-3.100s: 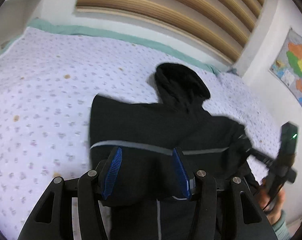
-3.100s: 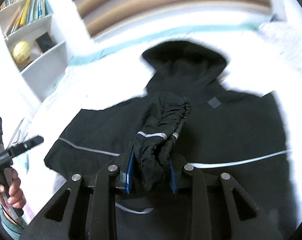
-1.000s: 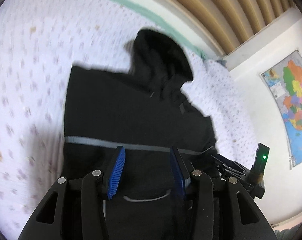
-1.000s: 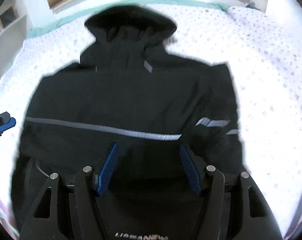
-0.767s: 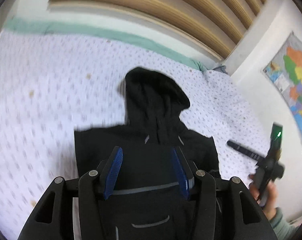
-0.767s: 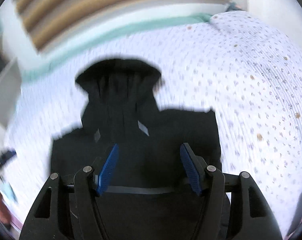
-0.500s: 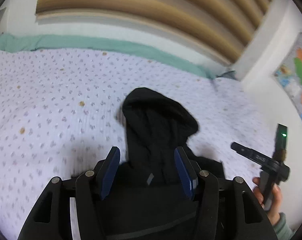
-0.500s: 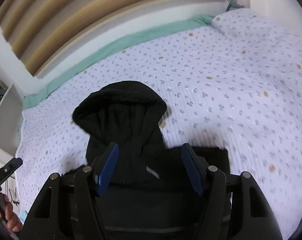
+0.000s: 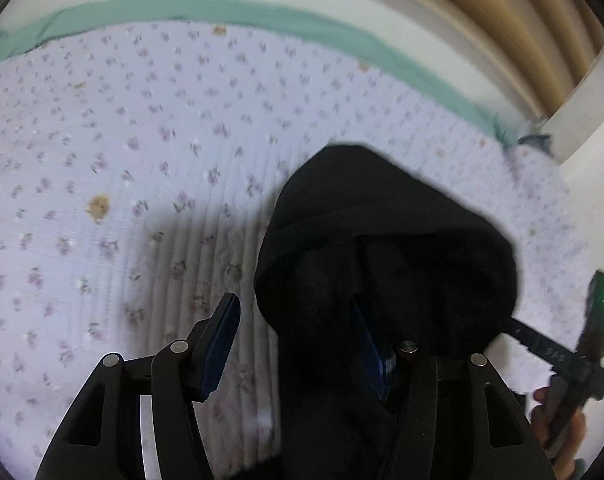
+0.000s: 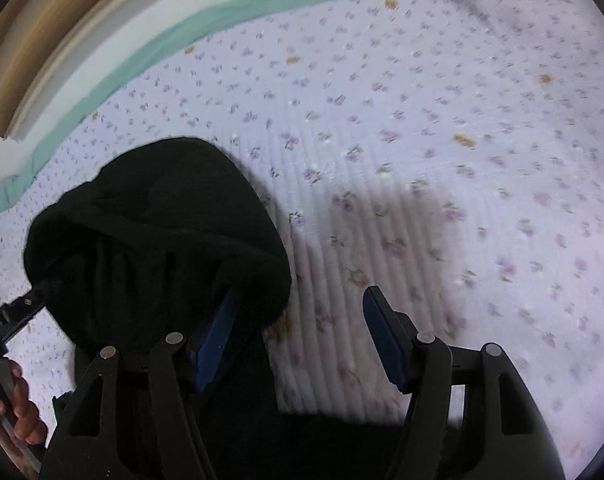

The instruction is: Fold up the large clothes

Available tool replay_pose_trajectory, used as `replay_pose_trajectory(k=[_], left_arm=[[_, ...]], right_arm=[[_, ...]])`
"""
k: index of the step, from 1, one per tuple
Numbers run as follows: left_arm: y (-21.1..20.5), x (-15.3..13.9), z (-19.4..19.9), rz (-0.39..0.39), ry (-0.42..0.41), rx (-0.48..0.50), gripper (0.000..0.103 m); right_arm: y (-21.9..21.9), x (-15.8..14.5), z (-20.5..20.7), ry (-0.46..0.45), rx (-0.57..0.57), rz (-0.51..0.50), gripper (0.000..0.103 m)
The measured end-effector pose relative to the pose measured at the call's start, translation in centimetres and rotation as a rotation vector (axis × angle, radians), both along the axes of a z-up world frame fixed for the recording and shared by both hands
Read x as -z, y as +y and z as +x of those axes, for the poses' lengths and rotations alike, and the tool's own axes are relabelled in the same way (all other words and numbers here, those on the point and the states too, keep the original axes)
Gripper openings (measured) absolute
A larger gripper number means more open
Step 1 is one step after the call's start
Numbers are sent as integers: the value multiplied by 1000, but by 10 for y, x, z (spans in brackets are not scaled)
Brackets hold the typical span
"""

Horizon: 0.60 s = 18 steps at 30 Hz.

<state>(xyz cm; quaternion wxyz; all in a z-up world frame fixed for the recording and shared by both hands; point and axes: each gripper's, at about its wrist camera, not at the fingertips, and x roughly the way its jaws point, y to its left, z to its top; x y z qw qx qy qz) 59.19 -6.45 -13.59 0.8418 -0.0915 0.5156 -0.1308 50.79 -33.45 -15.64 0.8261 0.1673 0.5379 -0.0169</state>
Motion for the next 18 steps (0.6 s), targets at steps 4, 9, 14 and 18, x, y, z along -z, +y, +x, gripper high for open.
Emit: replay_pose_trajectory(k=[4, 9, 14, 18], left_arm=[[11, 17, 15, -12, 22, -48, 13], [65, -28, -14, -242, -46, -76, 9], [62, -5, -18, -154, 26, -47, 12], [60, 69, 3, -112, 199, -46, 15]], right_arm=[[14, 16, 19, 10, -76, 0, 32], [-4, -35, -4, -150, -61, 38, 6], [2, -33, -30, -159, -116, -46, 6], [8, 41, -8, 43, -155, -63, 10]])
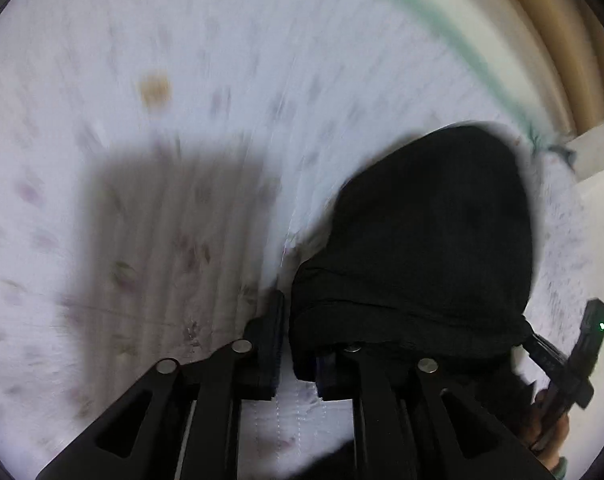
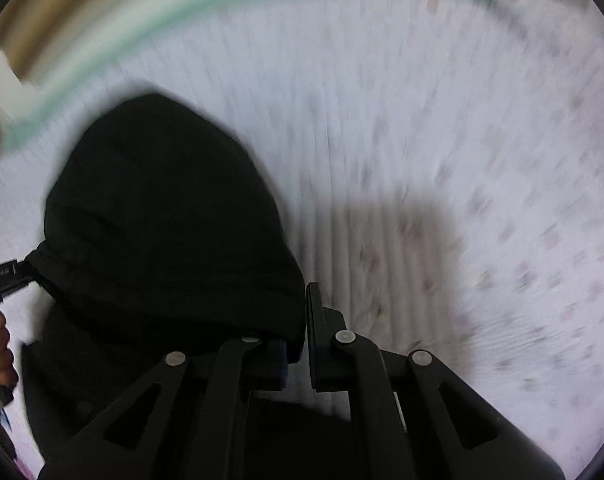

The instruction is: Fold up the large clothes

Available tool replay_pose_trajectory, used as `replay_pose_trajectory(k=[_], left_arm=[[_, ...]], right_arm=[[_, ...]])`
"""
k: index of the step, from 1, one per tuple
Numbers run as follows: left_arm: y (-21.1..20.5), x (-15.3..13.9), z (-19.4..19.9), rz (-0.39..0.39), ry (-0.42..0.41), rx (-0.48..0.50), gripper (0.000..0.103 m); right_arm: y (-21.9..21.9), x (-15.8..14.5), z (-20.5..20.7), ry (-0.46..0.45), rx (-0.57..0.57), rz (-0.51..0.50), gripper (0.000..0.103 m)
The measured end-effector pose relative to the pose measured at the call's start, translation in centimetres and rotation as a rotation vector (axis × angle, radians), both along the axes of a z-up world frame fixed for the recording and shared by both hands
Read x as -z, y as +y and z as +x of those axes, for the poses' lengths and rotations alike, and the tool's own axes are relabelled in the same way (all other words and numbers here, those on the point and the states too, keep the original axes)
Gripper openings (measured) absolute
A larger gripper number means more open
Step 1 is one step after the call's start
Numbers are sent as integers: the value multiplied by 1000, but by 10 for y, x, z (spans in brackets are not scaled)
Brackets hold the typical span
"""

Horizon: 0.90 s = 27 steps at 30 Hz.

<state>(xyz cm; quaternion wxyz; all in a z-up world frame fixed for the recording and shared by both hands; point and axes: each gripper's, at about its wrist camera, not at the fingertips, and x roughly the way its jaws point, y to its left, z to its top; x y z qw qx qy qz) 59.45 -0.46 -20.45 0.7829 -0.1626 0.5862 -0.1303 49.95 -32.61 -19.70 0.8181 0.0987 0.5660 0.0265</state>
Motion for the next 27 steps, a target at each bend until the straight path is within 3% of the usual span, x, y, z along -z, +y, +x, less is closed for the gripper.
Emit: replay_pose_trajectory(k=[2, 3, 5, 6, 9, 12, 14, 16, 19, 22, 24, 27], left_arm=[[2, -6, -2, -19, -21, 13, 18], [2, -14, -5, -15, -31, 32, 20], [5, -30, -15, 28, -60, 74, 40], [9, -39, -22, 47, -81, 88, 43], [28, -68, -44, -3, -123, 99, 45], [31, -110, -55, -64, -235, 87, 45], [21, -131, -48, -118, -290, 95, 49], [4, -139, -36, -136, -313, 134, 50], [-22, -118, -19, -59, -273, 188, 50], [-41, -59, 0, 23, -105, 198, 49], [-41, -20, 4, 51, -21, 184, 45], [-38, -21, -1, 44, -65, 175, 45]], right_arm=[[-4, 10, 2, 28, -1, 31, 13], [-5, 6, 1, 30, -9, 37, 19], [-9, -11, -7, 15, -37, 0, 34], [-11, -18, -12, 5, -52, -16, 42], [-20, -50, -38, -38, -105, -13, 46], [-24, -83, -52, -115, -119, 14, 47], [-17, -104, -43, -178, -114, 59, 49], [-7, -107, -26, -190, -124, 83, 49], [15, -91, -5, -175, -139, 54, 49], [29, -46, 6, -65, -146, 42, 48], [32, -11, 9, 23, -151, 14, 42], [27, 4, 4, 20, -145, 37, 40]])
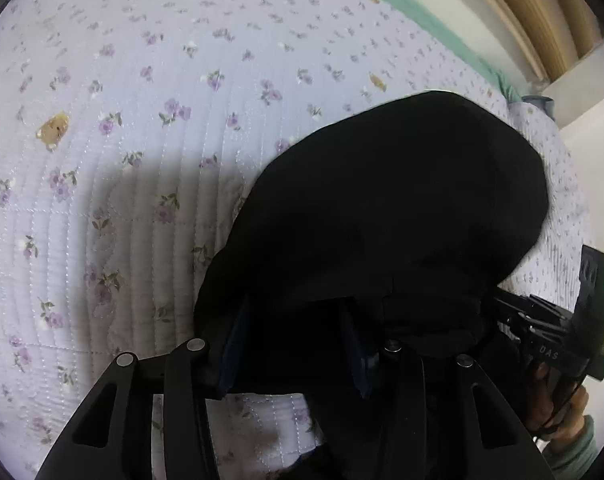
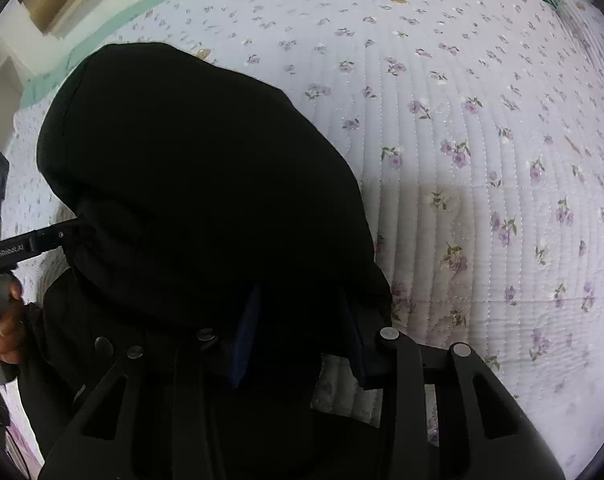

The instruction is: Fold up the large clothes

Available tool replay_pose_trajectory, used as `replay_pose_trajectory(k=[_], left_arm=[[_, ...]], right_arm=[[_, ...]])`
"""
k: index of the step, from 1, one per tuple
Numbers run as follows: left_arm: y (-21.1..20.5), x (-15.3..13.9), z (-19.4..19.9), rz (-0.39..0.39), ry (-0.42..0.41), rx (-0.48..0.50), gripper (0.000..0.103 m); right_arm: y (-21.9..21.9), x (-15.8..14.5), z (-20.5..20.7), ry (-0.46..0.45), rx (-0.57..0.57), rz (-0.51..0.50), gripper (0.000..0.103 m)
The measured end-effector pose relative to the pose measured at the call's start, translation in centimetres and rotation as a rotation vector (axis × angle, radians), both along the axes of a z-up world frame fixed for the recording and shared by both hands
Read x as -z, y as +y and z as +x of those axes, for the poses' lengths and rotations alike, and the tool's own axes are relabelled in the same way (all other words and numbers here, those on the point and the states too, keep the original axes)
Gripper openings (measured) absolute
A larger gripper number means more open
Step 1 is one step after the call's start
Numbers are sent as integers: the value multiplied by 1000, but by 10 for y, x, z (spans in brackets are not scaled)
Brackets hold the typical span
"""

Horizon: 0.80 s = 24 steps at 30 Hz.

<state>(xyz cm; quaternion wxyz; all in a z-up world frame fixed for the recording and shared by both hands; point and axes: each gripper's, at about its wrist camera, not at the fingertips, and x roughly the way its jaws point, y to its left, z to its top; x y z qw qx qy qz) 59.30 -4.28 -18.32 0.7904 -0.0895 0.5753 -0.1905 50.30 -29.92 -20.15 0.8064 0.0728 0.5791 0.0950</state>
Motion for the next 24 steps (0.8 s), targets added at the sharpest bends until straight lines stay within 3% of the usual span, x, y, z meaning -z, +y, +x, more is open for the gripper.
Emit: replay_pose_trajectory(k=[4, 7, 8, 11, 14, 19, 22, 23, 24], left_arm=[[5, -31, -12, 25, -67, 60, 46], [19, -64, -12, -41, -136, 66, 46], [26, -79, -9, -71, -166, 52, 49], [36, -102, 13, -140, -199, 17, 77], [35, -97, 46, -168, -146, 46, 78], [10, -49, 77, -183, 36, 114, 78], [1, -25, 75, -205, 71, 114, 73], [0, -24, 71, -208, 62, 116, 55], [-1, -25, 65, -205, 46, 134, 33]], right_arm=[[-9, -23, -5, -6, -45, -7, 41], [-19, -56, -8, -71, -82, 26, 46], [-23, -67, -8, -97, -87, 40, 50], [-34, -96, 9, -173, -82, 89, 70], [-35, -100, 39, -181, -96, 82, 71], [-23, -79, 73, -86, -141, 153, 71], [1, -53, 92, -3, -155, 160, 71], [6, -45, 93, 22, -163, 143, 71], [12, -38, 94, 33, -175, 125, 63]])
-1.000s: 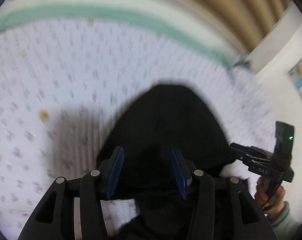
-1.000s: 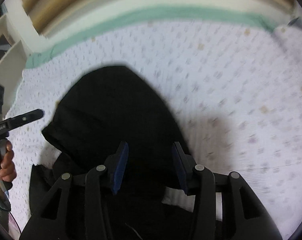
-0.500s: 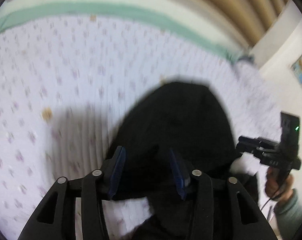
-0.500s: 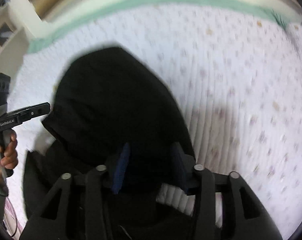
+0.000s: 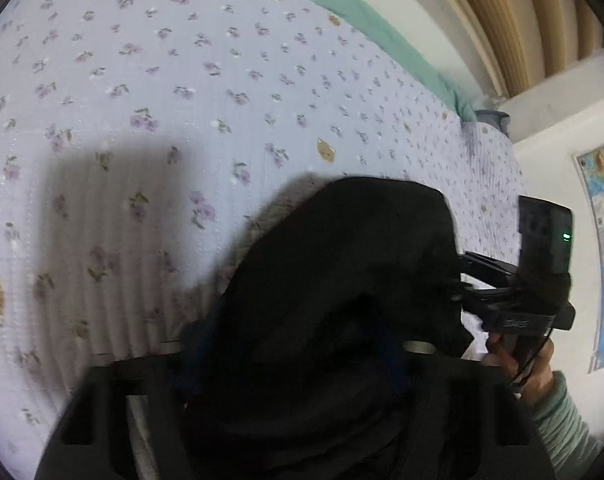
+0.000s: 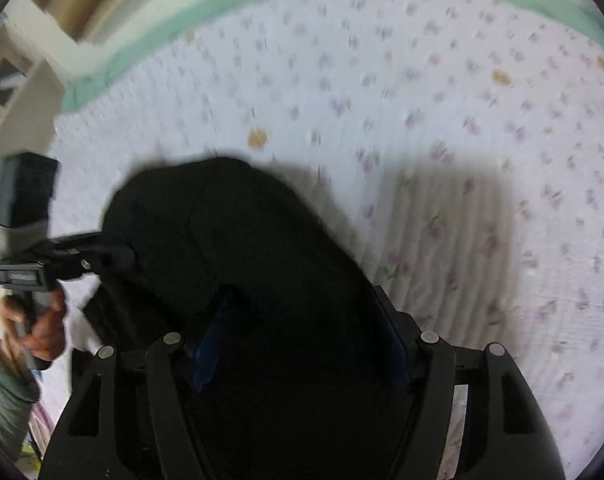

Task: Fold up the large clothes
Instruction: 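Fold the hood down over the jacket body with both grippers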

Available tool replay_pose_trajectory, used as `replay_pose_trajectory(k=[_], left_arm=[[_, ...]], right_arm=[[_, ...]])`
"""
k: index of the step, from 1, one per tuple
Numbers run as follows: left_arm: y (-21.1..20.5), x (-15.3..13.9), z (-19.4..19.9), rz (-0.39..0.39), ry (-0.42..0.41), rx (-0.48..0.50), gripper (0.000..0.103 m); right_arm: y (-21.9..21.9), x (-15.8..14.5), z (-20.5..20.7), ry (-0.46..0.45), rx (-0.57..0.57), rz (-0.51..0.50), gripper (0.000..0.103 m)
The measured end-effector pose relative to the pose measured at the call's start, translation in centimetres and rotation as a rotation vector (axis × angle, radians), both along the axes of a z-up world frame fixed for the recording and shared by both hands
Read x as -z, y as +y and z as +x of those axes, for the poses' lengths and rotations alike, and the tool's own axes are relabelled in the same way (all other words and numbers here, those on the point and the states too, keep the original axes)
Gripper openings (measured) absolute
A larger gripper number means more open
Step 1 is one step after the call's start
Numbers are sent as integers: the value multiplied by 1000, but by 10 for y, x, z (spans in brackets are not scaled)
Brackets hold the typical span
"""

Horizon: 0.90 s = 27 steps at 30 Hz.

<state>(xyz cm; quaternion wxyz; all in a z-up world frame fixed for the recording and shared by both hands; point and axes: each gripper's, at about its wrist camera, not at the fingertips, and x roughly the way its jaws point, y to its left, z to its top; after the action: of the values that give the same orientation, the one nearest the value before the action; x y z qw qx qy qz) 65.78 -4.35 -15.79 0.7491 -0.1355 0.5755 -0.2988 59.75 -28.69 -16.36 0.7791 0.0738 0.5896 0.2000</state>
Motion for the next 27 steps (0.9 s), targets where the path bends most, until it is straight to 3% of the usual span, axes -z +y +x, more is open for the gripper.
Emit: replay_pose_trajectory(k=[1, 2, 3, 10, 16, 21, 24, 27], left_arm=[[0, -1, -8, 5, -22, 16, 25], [-2, -5, -8, 0, -36, 27, 17], [2, -16, -21, -13, -67, 44, 12], [23, -91, -115, -24, -240, 100, 11], [27, -139, -226, 37, -340, 139, 11], [26, -138, -302, 96, -338, 161, 11], [25, -115, -342, 140, -279, 172, 12], [19, -83, -375, 243, -251, 175, 18]], right_arm=[[4, 0, -5, -4, -27, -14, 51], [5, -3, -11, -12, -49, -8, 27], [3, -8, -18, -34, -65, 8, 19], [0, -99, -123, -262, -130, -10, 16], [13, -155, -234, -374, -157, -52, 16], [33, -157, -318, -383, -167, -79, 16], [38, -140, -357, -336, -168, -88, 16], [43, -112, -389, -293, -177, -124, 17]])
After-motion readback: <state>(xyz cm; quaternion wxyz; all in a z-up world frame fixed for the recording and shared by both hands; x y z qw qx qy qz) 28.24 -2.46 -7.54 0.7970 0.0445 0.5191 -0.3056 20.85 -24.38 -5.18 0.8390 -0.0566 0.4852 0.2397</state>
